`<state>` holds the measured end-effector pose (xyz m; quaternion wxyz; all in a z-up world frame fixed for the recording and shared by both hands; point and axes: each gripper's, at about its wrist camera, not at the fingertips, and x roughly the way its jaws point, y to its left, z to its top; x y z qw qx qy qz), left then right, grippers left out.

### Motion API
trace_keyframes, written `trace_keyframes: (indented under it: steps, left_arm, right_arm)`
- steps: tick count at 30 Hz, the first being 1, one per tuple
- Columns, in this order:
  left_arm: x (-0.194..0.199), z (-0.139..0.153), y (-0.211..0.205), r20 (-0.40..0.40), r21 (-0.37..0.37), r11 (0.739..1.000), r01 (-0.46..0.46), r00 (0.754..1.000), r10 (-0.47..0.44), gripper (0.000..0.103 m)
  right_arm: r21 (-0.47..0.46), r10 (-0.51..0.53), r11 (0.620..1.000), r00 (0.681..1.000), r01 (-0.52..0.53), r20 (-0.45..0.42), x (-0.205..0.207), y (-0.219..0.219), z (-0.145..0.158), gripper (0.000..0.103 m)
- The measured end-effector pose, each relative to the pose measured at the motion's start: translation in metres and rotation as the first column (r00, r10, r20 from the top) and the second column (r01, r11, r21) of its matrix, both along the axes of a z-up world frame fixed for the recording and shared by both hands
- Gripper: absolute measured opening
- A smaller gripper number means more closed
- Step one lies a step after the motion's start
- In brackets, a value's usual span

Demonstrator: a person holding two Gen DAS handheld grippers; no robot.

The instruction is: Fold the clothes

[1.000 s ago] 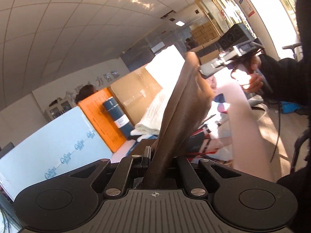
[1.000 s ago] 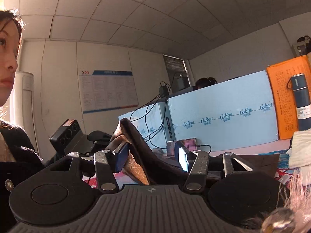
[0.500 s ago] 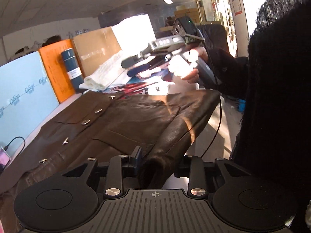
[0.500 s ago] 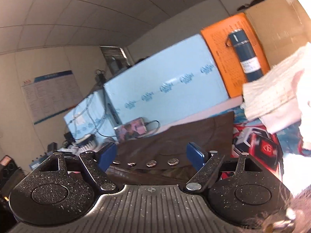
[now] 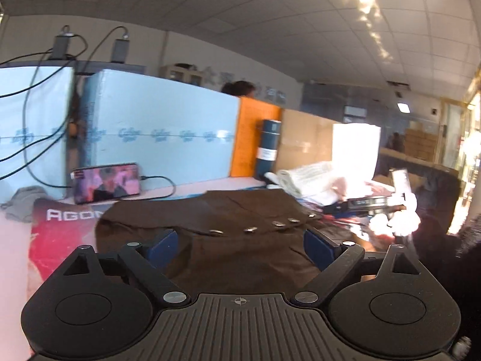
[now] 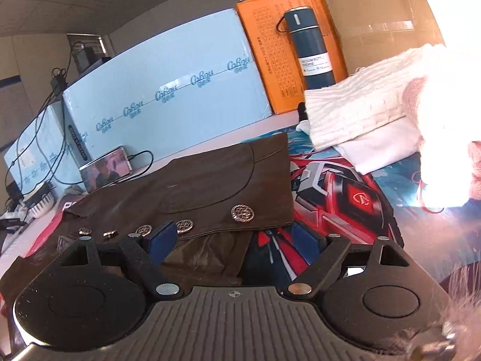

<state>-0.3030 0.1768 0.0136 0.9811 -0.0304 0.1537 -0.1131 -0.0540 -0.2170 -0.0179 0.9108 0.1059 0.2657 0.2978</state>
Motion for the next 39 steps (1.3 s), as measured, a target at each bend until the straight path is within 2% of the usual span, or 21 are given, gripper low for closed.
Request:
trace_keyframes:
  steps: [2,3,6,7,11,14,17,21,24,26,27,28,29,30,31,32,34,37,39]
  left_arm:
    - [0.02,-0.005,-0.009,-0.044,0.042,0.995,-0.088,0.995,0.09,0.093]
    - [0.029,-0.007,-0.015,-0.062,0.075,0.994,-0.078,0.995,0.082,0.093]
    - [0.041,-0.018,-0.038,-0.099,0.169,0.984,0.055,0.994,-0.039,0.093]
    - [0.043,-0.021,-0.043,-0.106,0.191,0.979,0.074,0.993,-0.054,0.093]
    - [0.051,-0.025,-0.045,-0.138,0.249,0.968,-0.019,0.989,0.054,0.093]
    - [0.059,-0.01,-0.032,-0.138,0.199,0.975,-0.099,0.982,0.128,0.093]
    - [0.077,0.005,-0.02,-0.15,0.133,0.98,-0.151,0.974,0.171,0.093]
    - [0.116,0.002,-0.011,-0.25,0.089,0.992,-0.086,0.963,0.105,0.093]
    - [0.144,-0.012,-0.009,-0.33,0.088,0.994,-0.057,0.94,0.083,0.093]
    - [0.156,-0.023,-0.009,-0.365,0.077,0.996,-0.036,0.929,0.061,0.092]
    - [0.16,-0.028,-0.009,-0.377,0.07,0.997,-0.022,0.925,0.047,0.091]
    - [0.162,-0.032,-0.011,-0.39,0.077,0.997,-0.009,0.92,0.039,0.077]
    - [0.16,-0.034,-0.013,-0.38,0.113,0.994,-0.012,0.923,0.054,0.053]
    - [0.158,-0.035,-0.016,-0.368,0.15,0.989,-0.015,0.927,0.07,0.048]
    - [0.154,-0.034,-0.017,-0.361,0.156,0.988,-0.008,0.93,0.064,0.025]
    - [0.15,-0.032,-0.017,-0.355,0.16,0.987,0.001,0.933,0.057,0.006]
    - [0.14,-0.028,-0.015,-0.329,0.163,0.987,-0.007,0.942,0.061,0.004]
    - [0.137,-0.024,-0.01,-0.312,0.154,0.987,-0.041,0.946,0.088,0.004]
    - [0.144,-0.027,-0.01,-0.318,0.169,0.983,-0.066,0.941,0.118,0.004]
  right_arm:
    - [-0.008,-0.035,0.999,0.999,0.035,-0.025,0.011,0.005,0.0,0.082]
    - [-0.012,-0.053,0.999,0.998,0.052,-0.038,0.017,0.008,0.0,0.082]
    - [-0.025,-0.106,0.994,0.992,0.104,-0.074,0.034,0.015,0.001,0.081]
    - [-0.036,-0.098,0.995,0.992,0.096,-0.077,0.037,0.018,0.001,0.08]
    - [-0.1,-0.021,0.995,0.996,0.013,-0.082,0.036,0.03,0.004,0.07]
    - [-0.067,0.092,0.993,0.989,-0.1,-0.116,0.025,0.027,0.007,0.07]
    - [-0.084,0.03,0.996,0.995,-0.037,-0.091,0.011,0.013,0.013,0.072]
    - [0.032,0.029,0.999,0.988,-0.024,-0.153,-0.004,-0.021,0.016,0.076]
    - [0.007,0.048,0.999,0.982,-0.047,-0.182,-0.019,-0.022,0.013,0.075]
    - [-0.033,0.069,0.997,0.985,-0.075,-0.155,-0.031,-0.014,0.012,0.073]
    - [-0.053,0.08,0.995,0.987,-0.088,-0.141,-0.037,-0.01,0.011,0.069]
    - [-0.08,0.087,0.992,0.989,-0.098,-0.121,-0.043,-0.005,0.011,0.052]
    - [-0.106,0.093,0.989,0.989,-0.105,-0.112,-0.047,-0.001,0.011,0.044]
    - [-0.141,0.078,0.986,0.993,-0.09,-0.088,-0.05,0.003,0.01,0.035]
    - [-0.179,0.069,0.981,0.996,-0.078,-0.059,-0.053,0.006,0.01,0.021]
    - [-0.191,0.062,0.979,0.997,-0.069,-0.041,-0.054,0.006,0.009,0.016]
    - [-0.184,0.058,0.981,0.998,-0.059,-0.007,-0.056,0.004,0.01,0.005]
    - [-0.173,0.058,0.984,0.996,-0.047,0.062,-0.054,0.007,0.02,0.004]
    - [-0.2,0.057,0.979,0.994,-0.037,0.093,-0.047,0.017,0.022,0.004]
